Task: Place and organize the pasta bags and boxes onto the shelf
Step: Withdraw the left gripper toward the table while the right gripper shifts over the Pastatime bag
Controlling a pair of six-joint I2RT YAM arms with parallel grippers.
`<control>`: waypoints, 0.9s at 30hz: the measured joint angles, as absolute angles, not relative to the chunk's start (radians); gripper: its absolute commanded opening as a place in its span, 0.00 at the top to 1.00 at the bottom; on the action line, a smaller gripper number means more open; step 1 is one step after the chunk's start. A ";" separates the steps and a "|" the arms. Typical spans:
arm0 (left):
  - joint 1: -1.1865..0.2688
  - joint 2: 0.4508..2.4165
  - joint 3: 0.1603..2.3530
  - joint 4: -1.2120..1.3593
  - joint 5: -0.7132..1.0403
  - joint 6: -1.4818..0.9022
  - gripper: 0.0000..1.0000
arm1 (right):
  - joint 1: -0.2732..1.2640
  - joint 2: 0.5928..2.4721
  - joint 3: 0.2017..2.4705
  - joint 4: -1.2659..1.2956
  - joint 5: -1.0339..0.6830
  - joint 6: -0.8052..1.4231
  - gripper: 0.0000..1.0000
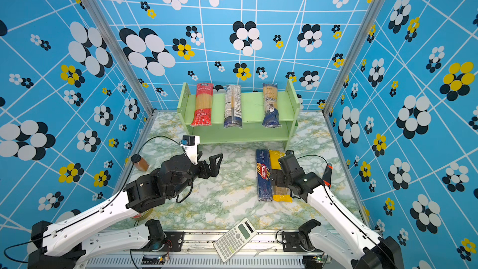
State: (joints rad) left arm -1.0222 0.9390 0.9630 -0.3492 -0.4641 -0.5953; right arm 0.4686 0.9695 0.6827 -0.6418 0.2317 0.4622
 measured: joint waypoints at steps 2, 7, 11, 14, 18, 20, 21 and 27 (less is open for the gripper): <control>-1.022 0.927 0.929 -0.352 -0.464 -0.608 0.01 | 0.469 0.971 0.670 -0.636 0.232 0.477 0.01; -1.017 0.924 0.842 -0.363 -0.458 -0.644 0.01 | 0.469 0.974 0.620 -0.593 0.236 0.516 0.01; -1.008 0.931 0.796 -0.366 -0.446 -0.671 0.01 | 0.469 1.003 0.606 -0.576 0.254 0.540 0.01; -1.005 0.943 0.771 -0.363 -0.437 -0.690 0.01 | 0.474 1.039 0.606 -0.562 0.273 0.548 0.01; -0.994 0.963 0.749 -0.358 -0.426 -0.705 0.01 | 0.484 1.093 0.606 -0.555 0.299 0.559 0.01; -0.990 0.972 0.735 -0.352 -0.420 -0.714 0.01 | 0.489 1.117 0.606 -0.543 0.309 0.563 0.01; -0.989 0.976 0.728 -0.350 -0.419 -0.716 0.01 | 0.491 1.125 0.607 -0.537 0.312 0.565 0.01; -0.981 0.987 0.680 -0.349 -0.411 -0.746 0.01 | 0.511 1.179 0.607 -0.487 0.345 0.583 0.01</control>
State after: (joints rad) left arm -0.9806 0.9874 0.6796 -0.3492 -0.4107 -0.7456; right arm 0.5110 1.1790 0.6067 -0.4873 0.3447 0.5827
